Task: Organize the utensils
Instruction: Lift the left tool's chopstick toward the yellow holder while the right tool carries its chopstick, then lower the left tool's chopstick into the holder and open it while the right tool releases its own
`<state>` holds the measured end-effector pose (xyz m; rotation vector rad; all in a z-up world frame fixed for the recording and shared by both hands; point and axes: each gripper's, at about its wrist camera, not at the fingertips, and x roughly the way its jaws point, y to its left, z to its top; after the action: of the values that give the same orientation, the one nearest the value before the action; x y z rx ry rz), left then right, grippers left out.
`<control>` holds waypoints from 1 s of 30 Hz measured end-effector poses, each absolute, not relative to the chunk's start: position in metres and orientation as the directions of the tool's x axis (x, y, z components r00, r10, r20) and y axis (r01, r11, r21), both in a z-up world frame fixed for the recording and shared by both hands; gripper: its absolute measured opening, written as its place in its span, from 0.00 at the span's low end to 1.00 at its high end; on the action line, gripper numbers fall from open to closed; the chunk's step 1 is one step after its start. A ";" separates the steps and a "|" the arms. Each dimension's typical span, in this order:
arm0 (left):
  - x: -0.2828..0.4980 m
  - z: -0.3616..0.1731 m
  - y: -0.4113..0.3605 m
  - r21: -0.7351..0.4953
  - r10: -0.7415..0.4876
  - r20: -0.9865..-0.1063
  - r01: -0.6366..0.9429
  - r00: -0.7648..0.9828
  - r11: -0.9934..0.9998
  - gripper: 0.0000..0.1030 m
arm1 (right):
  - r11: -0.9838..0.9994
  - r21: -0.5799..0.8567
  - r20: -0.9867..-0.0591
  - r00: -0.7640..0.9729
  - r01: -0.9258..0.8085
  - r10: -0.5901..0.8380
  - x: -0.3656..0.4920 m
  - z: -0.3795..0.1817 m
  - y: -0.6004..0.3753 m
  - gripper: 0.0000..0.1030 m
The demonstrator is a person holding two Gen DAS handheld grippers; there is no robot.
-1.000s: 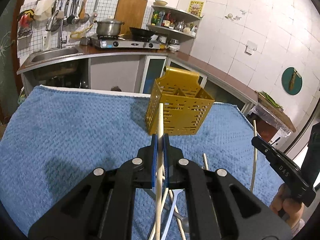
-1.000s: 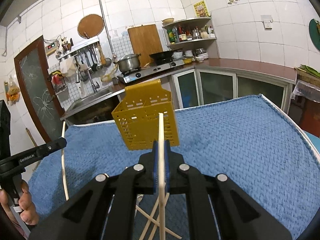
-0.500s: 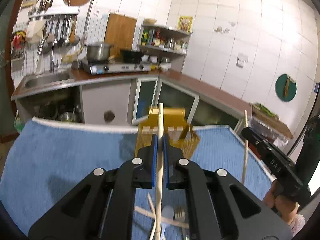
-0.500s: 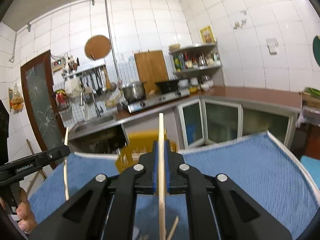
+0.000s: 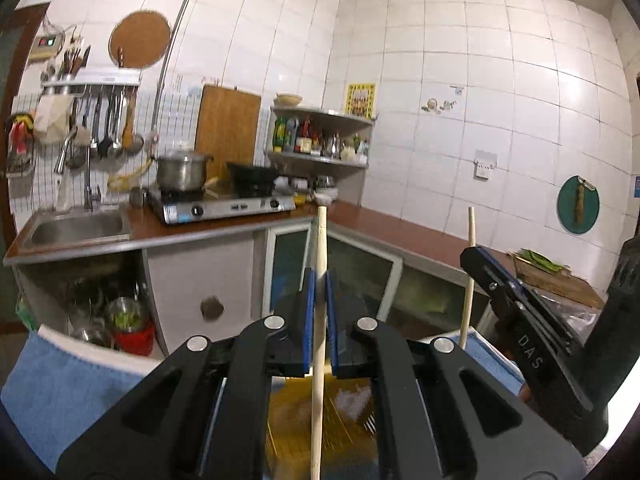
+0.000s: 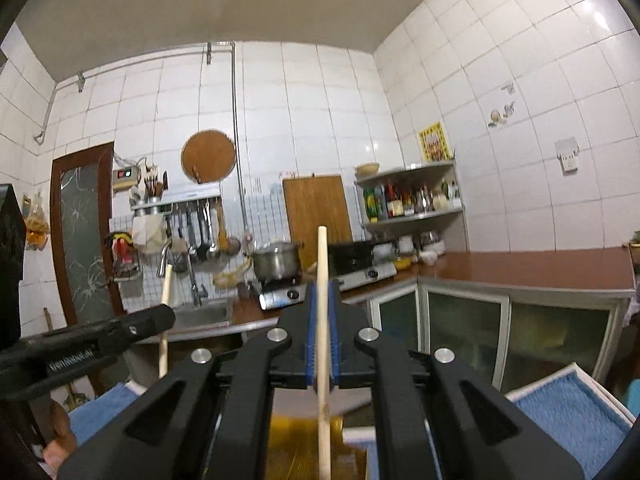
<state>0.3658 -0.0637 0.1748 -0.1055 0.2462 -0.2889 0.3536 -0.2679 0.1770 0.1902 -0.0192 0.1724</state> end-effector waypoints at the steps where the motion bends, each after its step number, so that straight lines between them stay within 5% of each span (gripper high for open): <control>1: 0.372 0.173 -0.065 -0.138 -0.292 -0.213 0.267 0.932 0.954 0.04 | 0.966 0.189 0.045 0.984 -0.177 0.171 0.359 0.178 -0.267 0.06; 8: 0.404 0.150 -0.078 -0.103 -0.280 -0.193 0.265 0.940 0.959 0.04 | 0.964 0.188 0.090 0.980 -0.189 0.175 0.390 0.160 -0.261 0.06; 17: 0.422 0.104 -0.072 -0.131 -0.287 -0.275 0.260 0.918 0.957 0.04 | 0.978 0.112 -0.016 0.984 -0.174 0.177 0.396 0.104 -0.250 0.06; 30: 0.413 0.166 -0.055 -0.215 -0.335 -0.162 0.298 0.928 0.930 0.04 | 0.975 0.135 0.019 0.984 -0.177 0.176 0.392 0.128 -0.259 0.06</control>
<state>0.4131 -0.0553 0.1659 -0.1889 0.1988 -0.3266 0.3915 -0.2593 0.1280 0.1363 -0.0069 0.1777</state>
